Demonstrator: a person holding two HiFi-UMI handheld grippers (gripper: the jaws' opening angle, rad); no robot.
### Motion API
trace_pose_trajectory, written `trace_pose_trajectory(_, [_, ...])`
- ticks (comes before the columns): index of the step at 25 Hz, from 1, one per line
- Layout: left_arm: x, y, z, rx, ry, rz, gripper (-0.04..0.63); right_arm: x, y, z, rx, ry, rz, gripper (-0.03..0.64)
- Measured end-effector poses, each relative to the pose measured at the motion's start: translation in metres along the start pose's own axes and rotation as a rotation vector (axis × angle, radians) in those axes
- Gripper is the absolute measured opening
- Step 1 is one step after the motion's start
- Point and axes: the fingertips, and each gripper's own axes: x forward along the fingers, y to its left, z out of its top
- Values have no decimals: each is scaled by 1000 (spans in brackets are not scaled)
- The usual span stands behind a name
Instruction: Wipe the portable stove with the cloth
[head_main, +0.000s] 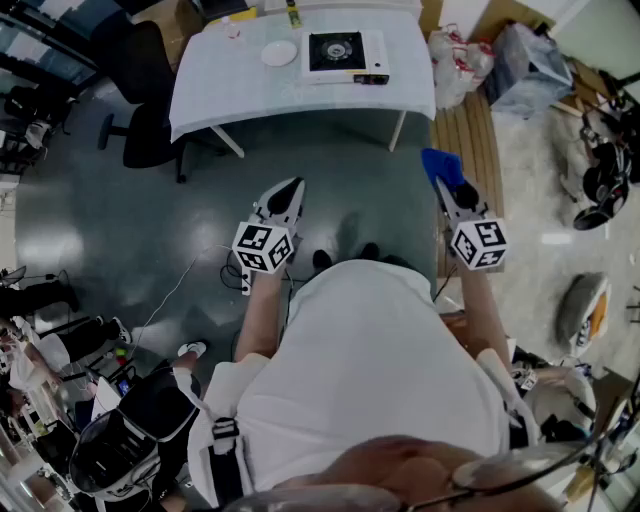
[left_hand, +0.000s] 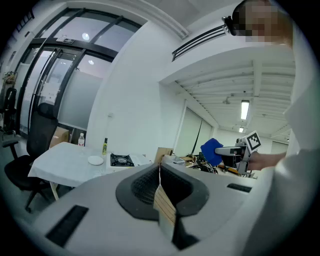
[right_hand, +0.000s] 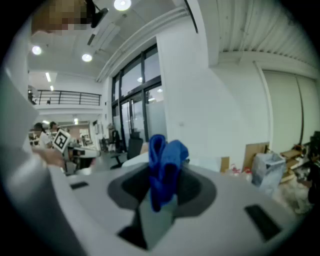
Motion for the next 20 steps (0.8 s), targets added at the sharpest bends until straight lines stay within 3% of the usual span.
trace_pose_trajectory(20, [18, -16, -8, -25, -2, 53, 36, 5, -35, -3, 49, 9, 56, 146])
